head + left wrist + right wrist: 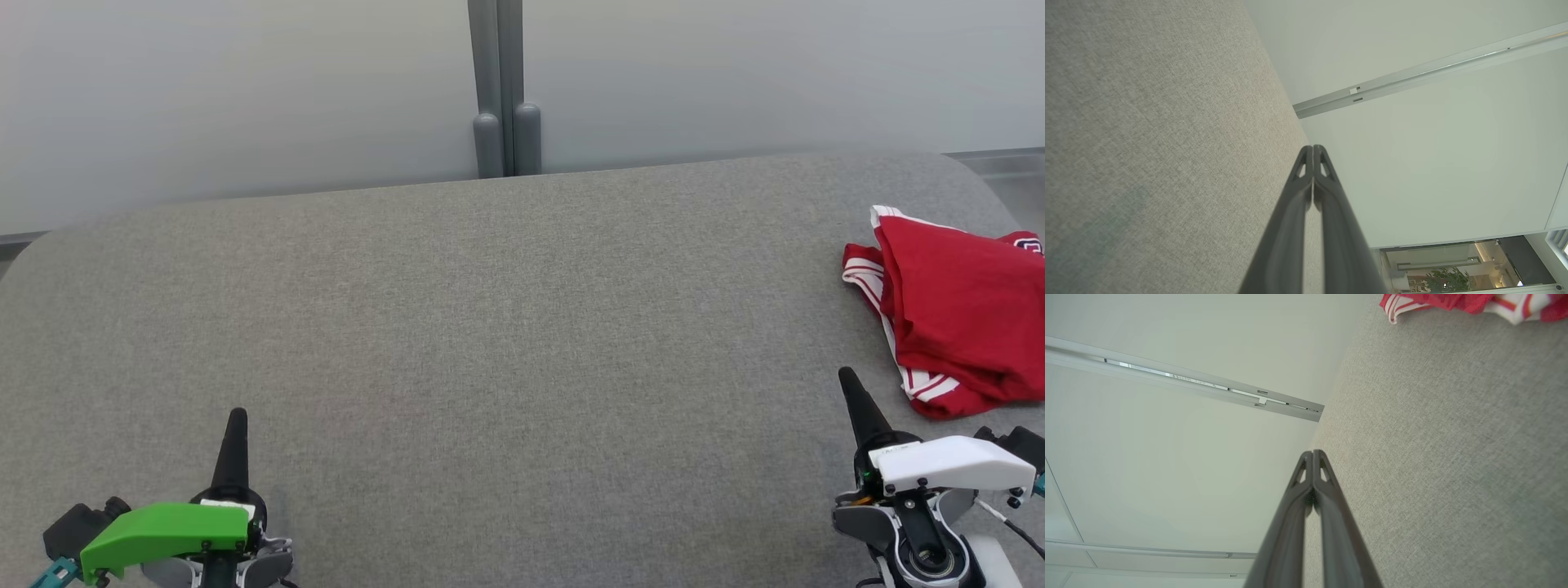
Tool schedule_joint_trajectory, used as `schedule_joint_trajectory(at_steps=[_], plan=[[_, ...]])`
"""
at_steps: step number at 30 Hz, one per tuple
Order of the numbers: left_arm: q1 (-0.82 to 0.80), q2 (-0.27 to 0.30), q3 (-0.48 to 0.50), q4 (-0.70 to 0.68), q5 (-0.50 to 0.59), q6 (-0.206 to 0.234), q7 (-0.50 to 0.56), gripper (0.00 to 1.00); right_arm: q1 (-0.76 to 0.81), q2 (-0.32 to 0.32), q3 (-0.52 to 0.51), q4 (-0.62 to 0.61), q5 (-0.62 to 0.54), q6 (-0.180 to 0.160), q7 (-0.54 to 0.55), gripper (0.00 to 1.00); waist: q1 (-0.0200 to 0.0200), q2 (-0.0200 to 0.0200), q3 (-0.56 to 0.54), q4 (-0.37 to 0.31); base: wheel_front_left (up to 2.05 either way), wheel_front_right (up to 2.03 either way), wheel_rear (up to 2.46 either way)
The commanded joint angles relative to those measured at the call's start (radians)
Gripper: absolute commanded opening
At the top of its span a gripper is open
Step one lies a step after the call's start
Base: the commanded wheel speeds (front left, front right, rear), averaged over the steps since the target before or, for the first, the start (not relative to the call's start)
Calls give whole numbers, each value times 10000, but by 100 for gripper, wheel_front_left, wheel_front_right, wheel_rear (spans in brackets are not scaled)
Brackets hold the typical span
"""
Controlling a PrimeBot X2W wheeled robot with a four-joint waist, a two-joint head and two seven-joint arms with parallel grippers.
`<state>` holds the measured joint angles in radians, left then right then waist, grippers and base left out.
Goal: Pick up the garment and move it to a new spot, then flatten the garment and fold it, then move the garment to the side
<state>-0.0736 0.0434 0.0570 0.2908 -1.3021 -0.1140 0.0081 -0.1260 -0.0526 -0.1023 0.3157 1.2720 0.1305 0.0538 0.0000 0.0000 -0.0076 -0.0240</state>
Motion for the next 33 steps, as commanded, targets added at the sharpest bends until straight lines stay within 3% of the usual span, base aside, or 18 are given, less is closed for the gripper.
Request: schedule_joint_trajectory(at_steps=[1,33], plan=[[-249,79,49,-135,-202,-50,53,0,58,-24,-50,-156,245,6,93,0,0,0,4,8,0,0,0],[-292,95,249,-501,-2565,-172,639,0,191,15,-355,-628,2775,4,772,0,0,0,84,185,0,0,0]])
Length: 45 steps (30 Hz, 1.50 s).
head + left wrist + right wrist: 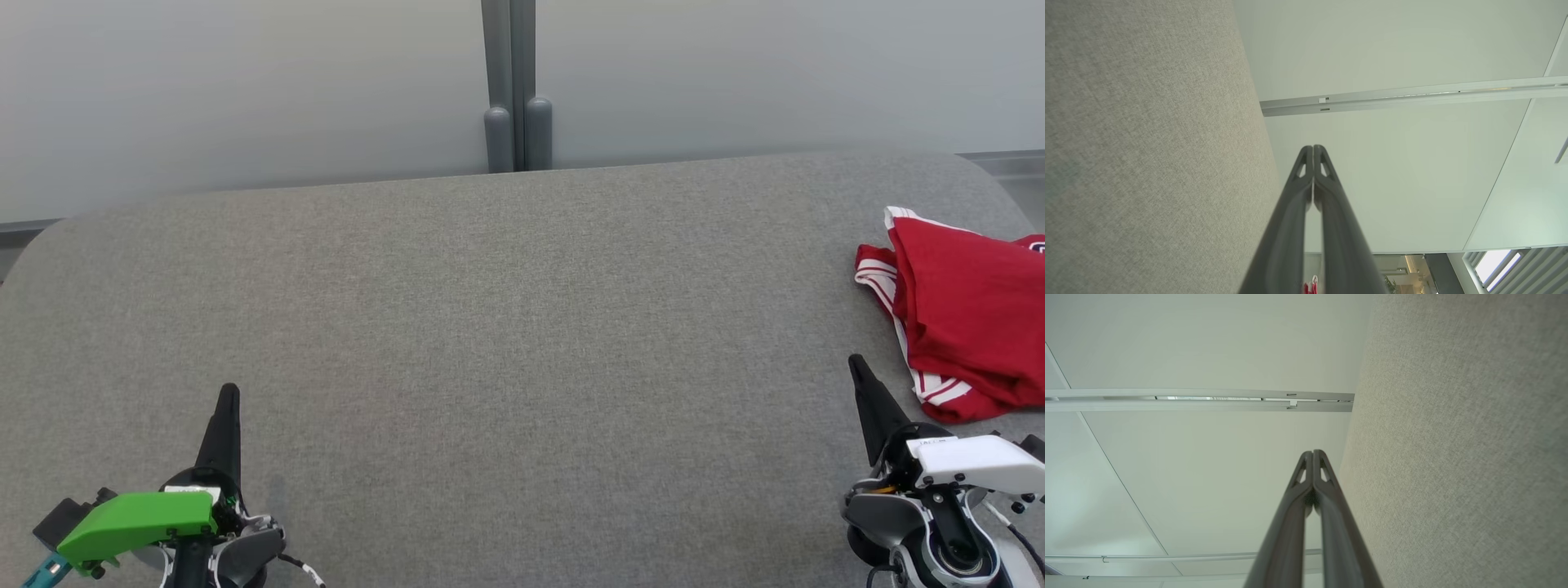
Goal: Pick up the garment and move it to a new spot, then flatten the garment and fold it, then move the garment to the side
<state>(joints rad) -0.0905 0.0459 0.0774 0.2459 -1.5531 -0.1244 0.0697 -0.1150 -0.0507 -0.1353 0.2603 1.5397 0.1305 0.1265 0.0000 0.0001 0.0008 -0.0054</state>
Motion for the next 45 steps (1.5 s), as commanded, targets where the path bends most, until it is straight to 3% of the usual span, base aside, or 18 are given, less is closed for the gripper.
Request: schedule_joint_trajectory(at_steps=[1,9,45], plan=[[-123,71,51,-61,-131,-74,37,0,84,-4,-35,-87,169,4,68,0,0,-1,2,5,0,0,0],[-142,75,89,-141,-674,-99,172,0,119,5,-106,-198,753,4,211,0,0,-1,25,54,0,0,0],[-139,74,86,-136,-651,-98,161,0,116,3,-97,-191,724,4,208,0,0,-1,25,54,0,0,0]])
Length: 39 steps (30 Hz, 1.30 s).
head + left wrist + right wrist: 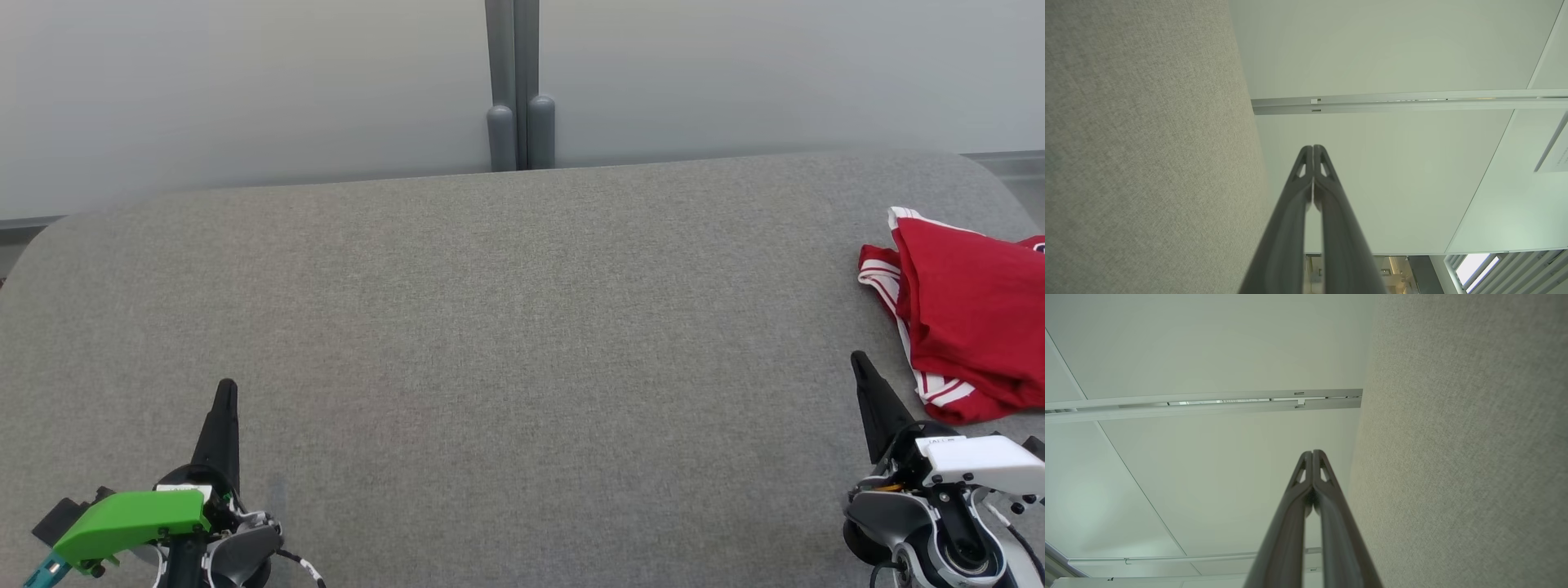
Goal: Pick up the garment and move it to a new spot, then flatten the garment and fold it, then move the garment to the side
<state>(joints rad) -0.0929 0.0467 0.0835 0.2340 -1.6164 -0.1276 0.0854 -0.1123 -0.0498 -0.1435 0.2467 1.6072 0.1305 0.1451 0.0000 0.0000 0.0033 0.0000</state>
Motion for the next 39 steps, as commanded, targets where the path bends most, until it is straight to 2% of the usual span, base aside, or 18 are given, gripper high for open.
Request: schedule_joint_trajectory(at_steps=[1,39], plan=[[-115,66,25,-17,-18,-65,4,0,90,-6,-14,-54,49,4,22,0,0,0,0,0,0,0,0],[-115,66,23,-19,-18,-66,3,0,89,-6,-12,-55,49,4,20,0,0,0,0,0,0,0,0]])
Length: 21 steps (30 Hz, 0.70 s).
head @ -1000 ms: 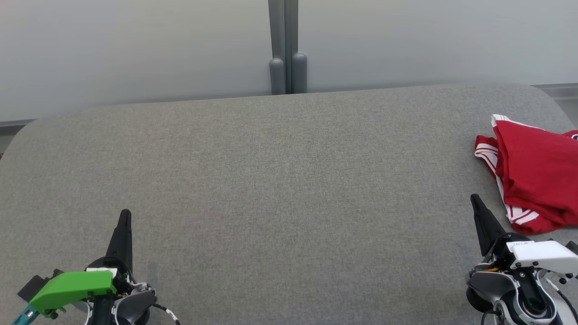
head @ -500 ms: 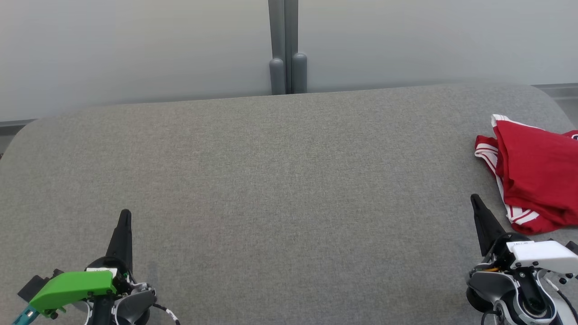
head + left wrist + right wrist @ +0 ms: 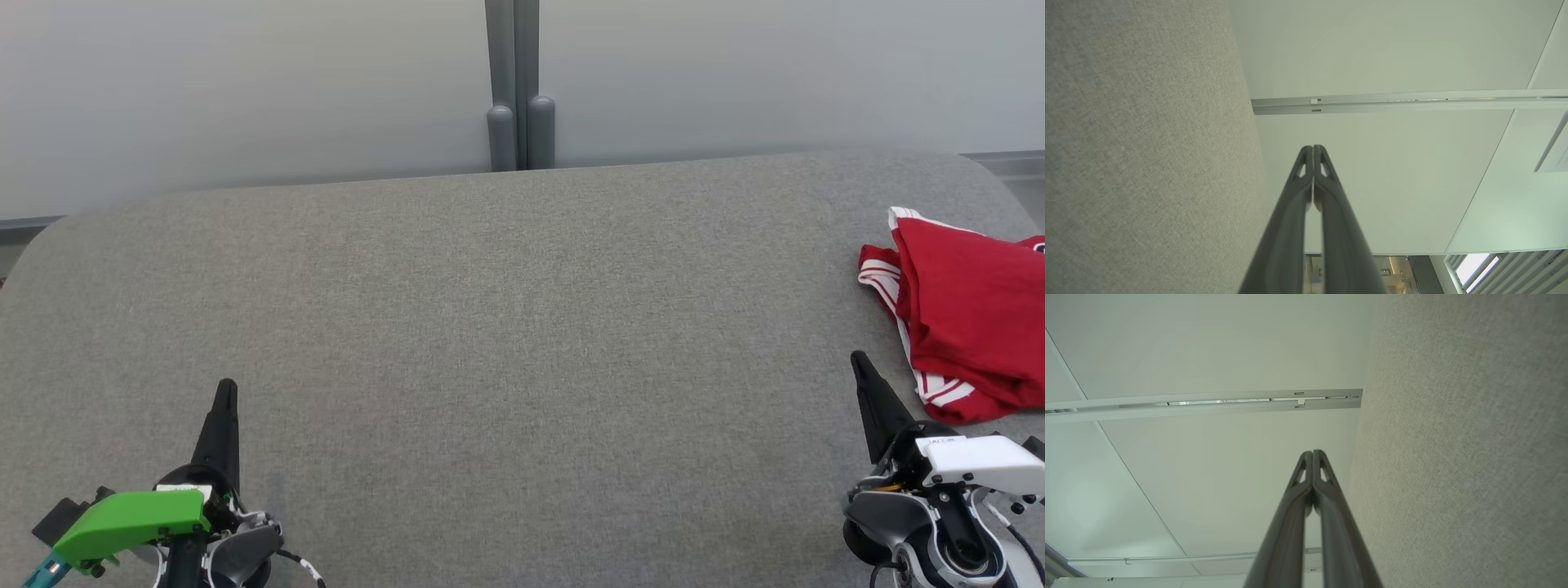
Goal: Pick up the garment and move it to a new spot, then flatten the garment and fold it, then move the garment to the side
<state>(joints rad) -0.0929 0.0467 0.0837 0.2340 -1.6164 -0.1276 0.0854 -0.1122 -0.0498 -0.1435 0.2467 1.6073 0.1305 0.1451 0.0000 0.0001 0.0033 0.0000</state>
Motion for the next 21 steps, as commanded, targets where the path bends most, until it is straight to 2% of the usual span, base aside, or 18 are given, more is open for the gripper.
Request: schedule_joint_trajectory(at_steps=[1,21], plan=[[-115,66,21,-19,-18,-66,3,0,89,-6,-12,-55,47,4,20,0,0,-1,0,0,0,0,0],[-115,67,21,-20,-18,-66,3,0,88,-6,-13,-55,48,4,19,0,0,-1,0,0,0,0,0]])
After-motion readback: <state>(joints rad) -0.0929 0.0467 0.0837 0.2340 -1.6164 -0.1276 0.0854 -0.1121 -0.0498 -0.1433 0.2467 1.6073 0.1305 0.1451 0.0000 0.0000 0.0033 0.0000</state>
